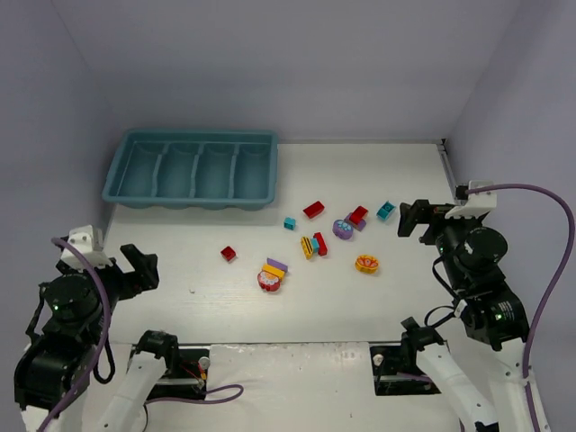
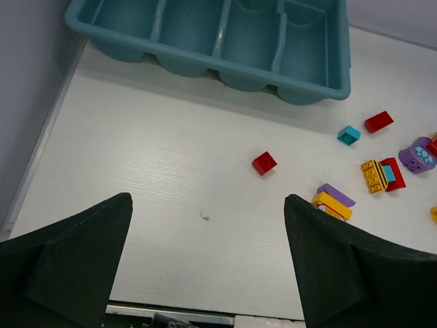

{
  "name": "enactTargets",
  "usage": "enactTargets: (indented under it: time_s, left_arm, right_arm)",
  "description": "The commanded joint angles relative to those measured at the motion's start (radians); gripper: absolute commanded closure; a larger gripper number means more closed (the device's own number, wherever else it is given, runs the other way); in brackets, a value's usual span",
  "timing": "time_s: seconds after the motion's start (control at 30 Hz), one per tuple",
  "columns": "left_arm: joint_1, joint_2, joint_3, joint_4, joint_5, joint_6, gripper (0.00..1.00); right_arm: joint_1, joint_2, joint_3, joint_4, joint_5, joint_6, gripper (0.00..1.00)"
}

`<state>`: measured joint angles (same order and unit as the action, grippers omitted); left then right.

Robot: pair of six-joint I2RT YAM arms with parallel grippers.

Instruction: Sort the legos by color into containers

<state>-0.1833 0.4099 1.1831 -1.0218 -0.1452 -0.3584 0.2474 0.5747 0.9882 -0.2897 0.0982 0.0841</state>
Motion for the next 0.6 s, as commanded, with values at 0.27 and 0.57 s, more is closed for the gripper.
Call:
enactTargets:
  time_s: [0.27,0.57]
  left_arm:
    - [-0.007,0.426,0.027,0.127,0.105,-0.322,0.14]
    - [-0.202,0.763,-0.007,0.253,-0.023,-0.597,0.14]
  right_arm:
    - [0.009,0.142,-0.014,0.081,0.075,0.146,0.00]
    - [0.009,0.273,-0.006,0.046,0.074,0.238,0.00]
